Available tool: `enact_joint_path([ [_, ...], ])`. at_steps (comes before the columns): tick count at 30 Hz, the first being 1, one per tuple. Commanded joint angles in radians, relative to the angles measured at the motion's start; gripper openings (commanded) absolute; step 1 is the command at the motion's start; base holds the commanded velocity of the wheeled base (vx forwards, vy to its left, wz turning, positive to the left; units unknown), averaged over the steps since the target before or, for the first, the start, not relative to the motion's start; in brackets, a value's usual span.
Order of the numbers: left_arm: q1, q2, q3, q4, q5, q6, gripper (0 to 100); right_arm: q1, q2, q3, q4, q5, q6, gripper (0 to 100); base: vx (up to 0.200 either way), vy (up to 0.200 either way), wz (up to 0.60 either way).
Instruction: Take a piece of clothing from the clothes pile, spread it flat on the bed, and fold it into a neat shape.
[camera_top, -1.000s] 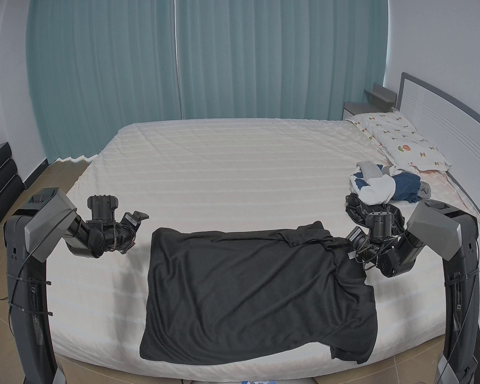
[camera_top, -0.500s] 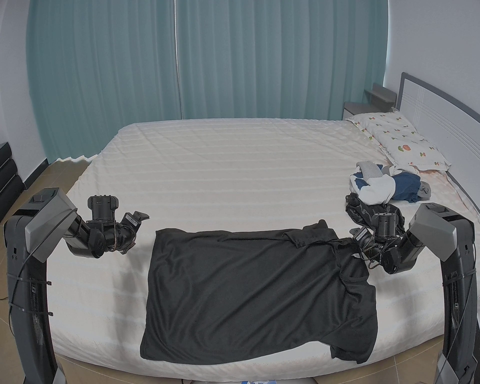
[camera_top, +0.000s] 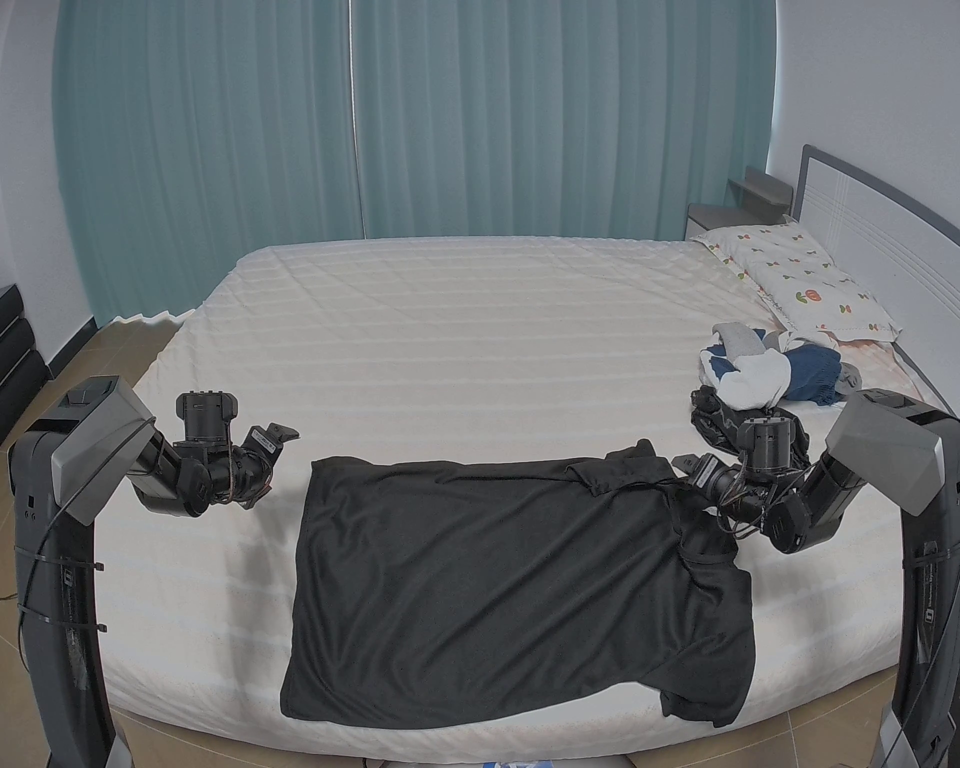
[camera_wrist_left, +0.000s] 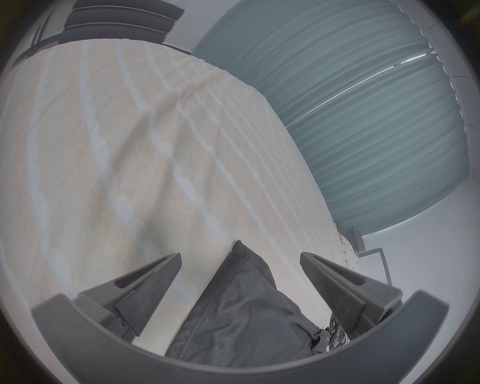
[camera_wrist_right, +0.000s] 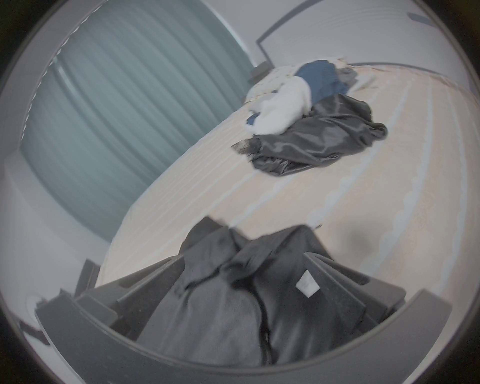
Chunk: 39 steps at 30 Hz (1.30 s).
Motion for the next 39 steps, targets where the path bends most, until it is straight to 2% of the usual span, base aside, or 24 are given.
enact_joint_path([
  [1, 0.0, 0.002, 0.0, 0.0, -0.001, 0.0, 100, 0.031, 0.001, 0.113, -0.047, 0.08, -0.111, 100, 0.0, 0.0, 0.0],
  [6, 0.0, 0.003, -0.001, 0.0, -0.001, 0.001, 100, 0.031, 0.03, 0.116, -0.051, 0.098, -0.191, 100, 0.0, 0.0, 0.0],
  [15, 0.0, 0.003, -0.001, 0.0, -0.001, 0.001, 100, 0.033, 0.079, 0.047, -0.041, 0.1, -0.192, 100, 0.0, 0.0, 0.0],
  [16, 0.0, 0.003, -0.001, 0.0, -0.001, 0.001, 100, 0.033, 0.085, 0.036, -0.039, 0.1, -0.192, 0, 0.0, 0.0, 0.0],
  [33, 0.0, 0.003, -0.001, 0.0, -0.001, 0.001, 100, -0.007, 0.091, -0.008, -0.045, 0.074, -0.182, 0, 0.0, 0.0, 0.0],
  [34, 0.0, 0.003, -0.001, 0.0, -0.001, 0.001, 100, -0.007, 0.091, -0.008, -0.044, 0.074, -0.182, 100, 0.0, 0.0, 0.0],
  [39, 0.0, 0.003, -0.001, 0.0, -0.001, 0.001, 100, -0.004, 0.066, 0.004, -0.058, 0.077, -0.177, 100, 0.0, 0.0, 0.0],
])
